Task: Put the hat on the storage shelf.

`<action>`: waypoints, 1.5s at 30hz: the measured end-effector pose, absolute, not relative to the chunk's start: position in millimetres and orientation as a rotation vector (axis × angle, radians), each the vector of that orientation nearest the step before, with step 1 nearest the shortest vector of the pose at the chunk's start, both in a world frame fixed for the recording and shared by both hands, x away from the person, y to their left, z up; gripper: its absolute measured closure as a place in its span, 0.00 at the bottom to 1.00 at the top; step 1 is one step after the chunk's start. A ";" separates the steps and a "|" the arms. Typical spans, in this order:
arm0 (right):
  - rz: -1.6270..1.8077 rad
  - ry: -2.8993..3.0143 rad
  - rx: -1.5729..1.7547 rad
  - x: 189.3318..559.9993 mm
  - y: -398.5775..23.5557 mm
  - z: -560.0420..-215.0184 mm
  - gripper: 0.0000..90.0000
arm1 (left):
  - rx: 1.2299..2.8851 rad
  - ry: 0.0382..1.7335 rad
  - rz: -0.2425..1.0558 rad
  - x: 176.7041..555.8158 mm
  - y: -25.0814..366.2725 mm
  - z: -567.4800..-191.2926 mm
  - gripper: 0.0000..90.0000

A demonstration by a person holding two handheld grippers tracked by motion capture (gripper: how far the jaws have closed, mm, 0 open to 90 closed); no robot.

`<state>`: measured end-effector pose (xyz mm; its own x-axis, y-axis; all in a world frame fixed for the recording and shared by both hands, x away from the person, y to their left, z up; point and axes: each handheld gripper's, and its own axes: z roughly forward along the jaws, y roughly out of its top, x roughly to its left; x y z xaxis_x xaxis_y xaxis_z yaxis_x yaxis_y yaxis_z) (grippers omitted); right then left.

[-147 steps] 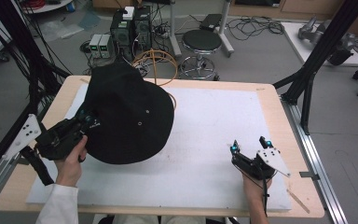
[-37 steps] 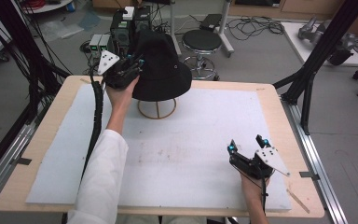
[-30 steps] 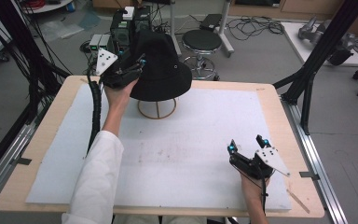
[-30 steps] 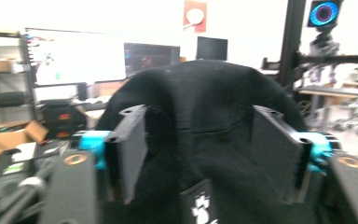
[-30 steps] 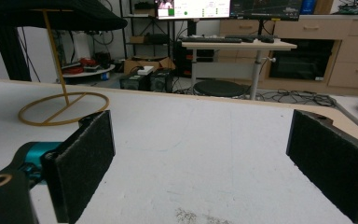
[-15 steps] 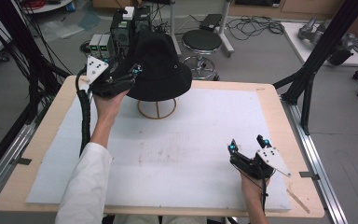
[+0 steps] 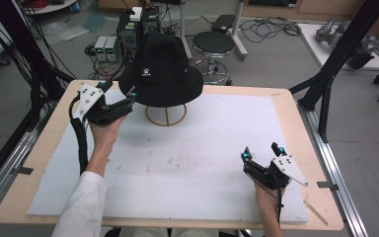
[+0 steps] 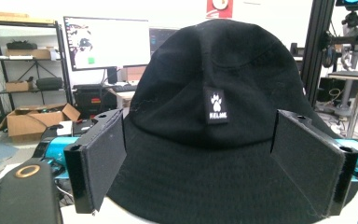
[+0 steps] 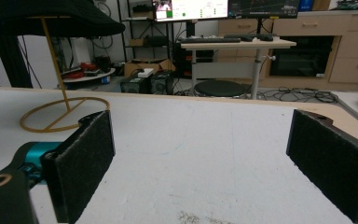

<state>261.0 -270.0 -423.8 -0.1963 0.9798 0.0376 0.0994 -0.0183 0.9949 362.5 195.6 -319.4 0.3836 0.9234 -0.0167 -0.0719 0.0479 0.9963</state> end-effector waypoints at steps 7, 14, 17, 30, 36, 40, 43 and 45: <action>1.334 1.417 1.206 260.6 -269.0 -423.8 0.08 | 1.316 0.865 0.908 348.8 210.1 -330.9 0.20; 1.332 1.420 1.199 260.9 -267.7 -423.9 0.08 | 1.323 0.895 0.910 334.6 226.3 -348.6 0.19; 1.332 1.423 1.205 260.4 -266.6 -423.9 0.08 | 1.333 0.912 0.904 328.4 232.2 -356.6 0.19; 1.325 1.428 1.207 260.9 -265.5 -424.6 0.08 | 1.295 1.025 0.949 307.5 264.3 -393.4 0.18; 1.320 1.433 1.213 261.0 -264.8 -425.5 0.08 | 1.295 1.046 0.977 301.6 273.6 -403.5 0.18; 1.311 1.438 1.210 260.5 -264.6 -426.2 0.08 | 1.291 1.067 0.983 296.2 279.1 -410.8 0.18; 1.312 1.435 1.214 259.9 -264.2 -426.7 0.07 | 1.293 1.088 0.979 291.0 282.9 -417.2 0.18; 1.311 1.434 1.216 259.9 -264.3 -427.0 0.08 | 1.292 1.098 0.980 288.0 284.9 -420.7 0.18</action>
<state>259.9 -264.3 -427.0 -0.1932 0.9806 0.0338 0.1214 -0.0103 0.9926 288.0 284.9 -420.7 0.2220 0.9729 -0.0639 0.0461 0.0550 0.9974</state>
